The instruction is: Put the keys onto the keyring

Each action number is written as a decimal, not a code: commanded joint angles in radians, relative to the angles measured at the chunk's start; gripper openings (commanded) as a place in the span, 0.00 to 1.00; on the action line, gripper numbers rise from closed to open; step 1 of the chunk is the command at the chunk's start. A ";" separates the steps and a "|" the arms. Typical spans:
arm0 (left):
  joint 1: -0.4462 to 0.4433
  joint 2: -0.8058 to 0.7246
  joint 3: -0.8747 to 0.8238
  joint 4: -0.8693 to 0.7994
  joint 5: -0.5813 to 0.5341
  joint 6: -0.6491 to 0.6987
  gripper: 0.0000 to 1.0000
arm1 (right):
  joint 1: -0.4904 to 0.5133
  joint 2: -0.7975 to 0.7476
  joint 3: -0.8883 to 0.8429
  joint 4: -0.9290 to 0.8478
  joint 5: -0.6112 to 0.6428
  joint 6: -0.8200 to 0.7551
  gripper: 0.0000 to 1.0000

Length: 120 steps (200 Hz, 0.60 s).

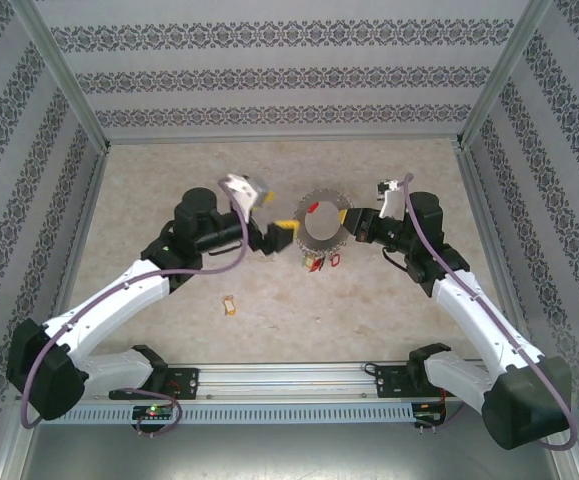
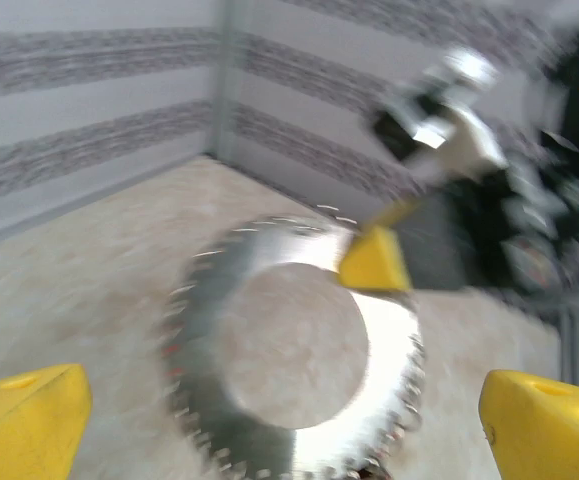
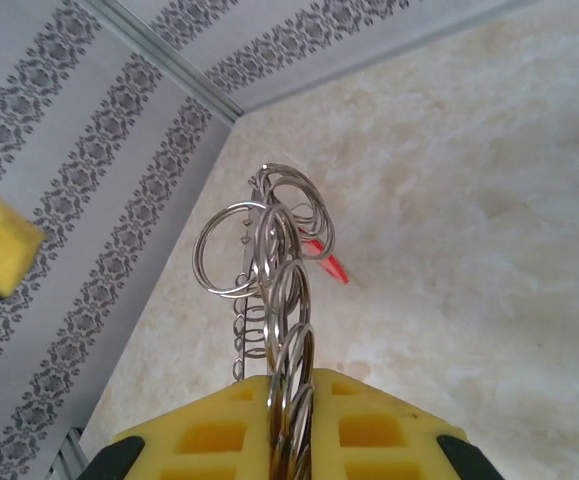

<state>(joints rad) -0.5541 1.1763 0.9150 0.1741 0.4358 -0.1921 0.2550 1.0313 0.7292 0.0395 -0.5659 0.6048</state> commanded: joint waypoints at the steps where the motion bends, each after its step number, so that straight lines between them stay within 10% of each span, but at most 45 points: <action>1: 0.107 -0.009 -0.034 0.044 -0.081 -0.400 0.99 | 0.008 -0.021 -0.007 0.184 0.013 0.053 0.00; 54: 0.175 0.176 -0.047 0.302 0.244 -0.722 0.93 | 0.011 0.045 0.014 0.300 -0.031 0.207 0.00; 120: 0.169 0.321 0.022 0.466 0.324 -0.865 0.88 | 0.027 0.101 0.054 0.377 -0.064 0.315 0.00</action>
<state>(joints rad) -0.3840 1.4712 0.8787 0.5278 0.7006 -0.9726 0.2646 1.1347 0.7265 0.2924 -0.5938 0.8627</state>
